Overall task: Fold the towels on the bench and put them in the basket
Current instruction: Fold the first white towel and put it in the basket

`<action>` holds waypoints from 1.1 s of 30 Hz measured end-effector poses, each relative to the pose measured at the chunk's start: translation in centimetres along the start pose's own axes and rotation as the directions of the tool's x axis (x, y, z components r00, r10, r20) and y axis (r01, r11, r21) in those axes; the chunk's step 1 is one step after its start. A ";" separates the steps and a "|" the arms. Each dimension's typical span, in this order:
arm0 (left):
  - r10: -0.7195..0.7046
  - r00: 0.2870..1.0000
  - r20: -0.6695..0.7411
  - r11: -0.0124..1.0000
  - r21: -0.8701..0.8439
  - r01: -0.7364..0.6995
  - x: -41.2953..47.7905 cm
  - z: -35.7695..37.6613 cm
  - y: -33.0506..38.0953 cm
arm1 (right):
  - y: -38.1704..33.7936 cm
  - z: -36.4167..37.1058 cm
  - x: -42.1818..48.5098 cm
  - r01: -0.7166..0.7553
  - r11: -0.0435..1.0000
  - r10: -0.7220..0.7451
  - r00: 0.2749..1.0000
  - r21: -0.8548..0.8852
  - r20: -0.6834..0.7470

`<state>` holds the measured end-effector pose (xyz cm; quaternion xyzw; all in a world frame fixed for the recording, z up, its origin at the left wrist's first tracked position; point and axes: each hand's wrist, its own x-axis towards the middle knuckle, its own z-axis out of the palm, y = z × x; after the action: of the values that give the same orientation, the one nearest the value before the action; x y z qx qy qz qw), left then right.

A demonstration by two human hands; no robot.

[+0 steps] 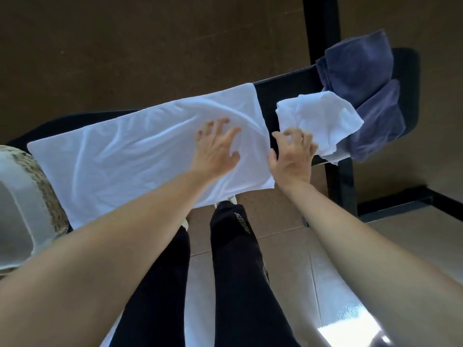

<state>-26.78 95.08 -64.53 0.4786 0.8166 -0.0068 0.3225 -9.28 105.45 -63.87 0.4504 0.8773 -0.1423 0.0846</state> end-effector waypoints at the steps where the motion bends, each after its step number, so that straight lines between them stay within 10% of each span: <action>1: 0.054 0.998 -0.026 0.998 -0.015 -0.055 1.2 -0.7 0.5 | -0.6 0.2 -0.6 -0.044 0.995 0.043 0.999 0.090 0.018; 12: 0.266 0.959 0.101 0.963 0.010 -0.268 11.5 -4.9 3.1 | -0.7 1.3 -3.3 -0.683 0.677 0.472 0.690 0.276 0.549; 22: 0.131 0.991 -0.037 0.958 -0.253 -0.136 12.1 -8.3 4.9 | 0.0 -0.3 -4.9 -0.605 0.658 0.466 0.795 0.449 0.388; 33: -0.430 0.901 -0.058 0.560 -0.800 0.216 0.1 -9.2 -8.6 | -9.0 -2.4 -6.9 -0.248 0.779 0.028 0.932 0.577 0.363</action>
<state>-38.32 93.44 -59.88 0.1294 0.8453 0.3461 0.3859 -12.68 95.91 -58.16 0.4864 0.7199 -0.4866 0.0916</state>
